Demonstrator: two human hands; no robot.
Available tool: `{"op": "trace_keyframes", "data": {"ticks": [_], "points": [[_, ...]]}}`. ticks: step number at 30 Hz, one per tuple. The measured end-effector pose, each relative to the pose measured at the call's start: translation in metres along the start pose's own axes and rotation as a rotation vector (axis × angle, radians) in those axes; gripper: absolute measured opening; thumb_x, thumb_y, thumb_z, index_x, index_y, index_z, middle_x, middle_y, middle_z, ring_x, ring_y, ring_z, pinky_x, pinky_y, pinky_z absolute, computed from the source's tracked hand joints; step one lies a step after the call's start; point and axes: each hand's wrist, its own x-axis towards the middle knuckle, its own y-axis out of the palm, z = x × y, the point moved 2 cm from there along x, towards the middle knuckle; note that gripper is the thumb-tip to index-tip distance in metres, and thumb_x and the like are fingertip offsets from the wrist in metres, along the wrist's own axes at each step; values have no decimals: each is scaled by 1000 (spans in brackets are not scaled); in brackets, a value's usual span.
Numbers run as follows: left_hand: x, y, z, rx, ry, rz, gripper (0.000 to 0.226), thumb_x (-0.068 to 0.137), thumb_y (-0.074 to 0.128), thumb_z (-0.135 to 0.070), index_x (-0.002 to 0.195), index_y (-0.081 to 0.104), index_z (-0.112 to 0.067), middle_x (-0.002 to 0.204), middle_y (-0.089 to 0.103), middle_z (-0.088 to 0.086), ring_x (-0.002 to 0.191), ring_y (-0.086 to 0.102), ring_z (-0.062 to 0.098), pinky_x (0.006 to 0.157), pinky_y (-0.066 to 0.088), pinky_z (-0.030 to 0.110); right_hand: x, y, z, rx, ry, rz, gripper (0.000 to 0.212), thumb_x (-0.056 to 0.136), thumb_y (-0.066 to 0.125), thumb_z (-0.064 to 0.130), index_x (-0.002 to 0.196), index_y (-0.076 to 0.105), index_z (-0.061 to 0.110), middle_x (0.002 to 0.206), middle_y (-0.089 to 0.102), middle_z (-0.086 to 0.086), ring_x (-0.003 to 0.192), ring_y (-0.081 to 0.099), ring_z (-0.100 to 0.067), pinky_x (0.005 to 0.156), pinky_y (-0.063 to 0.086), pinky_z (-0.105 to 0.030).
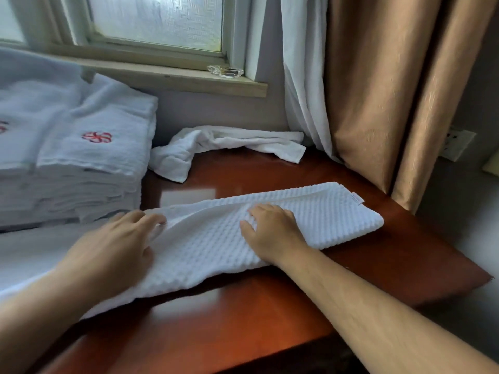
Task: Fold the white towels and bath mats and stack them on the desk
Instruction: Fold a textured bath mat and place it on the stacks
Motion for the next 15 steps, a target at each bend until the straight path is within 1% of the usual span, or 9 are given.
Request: {"op": "trace_keyframes", "data": {"ticks": [1, 3, 6, 8, 11, 14, 15], "points": [[-11, -4, 7, 26, -24, 4, 55, 88, 56, -29, 139, 41, -43, 137, 47, -14, 124, 48, 14, 81, 48, 33, -3, 5, 19, 6, -52, 12, 40, 99, 45, 41, 116, 67, 13, 127, 63, -2, 124, 51, -24, 106, 35, -40], [-34, -13, 22, 76, -65, 9, 57, 86, 57, -32, 138, 39, -44, 141, 45, -15, 126, 48, 14, 82, 44, 32, -10, 14, 56, 13, -161, 33, 43, 99, 45, 44, 121, 66, 13, 134, 59, -4, 132, 44, -23, 110, 30, -39], [-76, -26, 51, 90, -129, -9, 58, 81, 59, -28, 136, 44, -40, 137, 49, -12, 125, 50, 16, 87, 45, 33, -21, 25, 109, 35, -305, 52, 48, 98, 46, 53, 120, 65, 15, 127, 59, -2, 128, 44, -22, 106, 29, -38], [-105, -35, 70, 92, -184, -42, 57, 78, 62, -26, 132, 50, -36, 130, 53, -9, 121, 53, 19, 91, 45, 35, -27, 29, 137, 25, -364, 42, 51, 96, 48, 57, 124, 63, 16, 126, 58, -3, 125, 45, -23, 104, 30, -39], [-140, -46, 94, 79, -254, -105, 53, 76, 63, -25, 127, 53, -37, 127, 56, -10, 116, 57, 19, 89, 45, 35, -34, 30, 168, 4, -427, 1, 50, 95, 52, 54, 130, 61, 19, 129, 57, -3, 125, 46, -25, 102, 35, -40], [-164, -50, 115, 64, -306, -111, 49, 79, 62, -23, 125, 56, -36, 126, 56, -11, 116, 57, 20, 88, 45, 36, -46, 32, 192, 15, -532, -22, 43, 95, 55, 49, 125, 64, 21, 122, 60, -1, 120, 50, -25, 98, 39, -39], [-170, -51, 122, 64, -325, -123, 45, 80, 62, -23, 122, 58, -36, 121, 57, -13, 113, 58, 20, 86, 45, 36, -50, 33, 199, 21, -563, -20, 41, 95, 56, 48, 125, 65, 21, 120, 61, -1, 118, 51, -25, 98, 41, -39]]}}
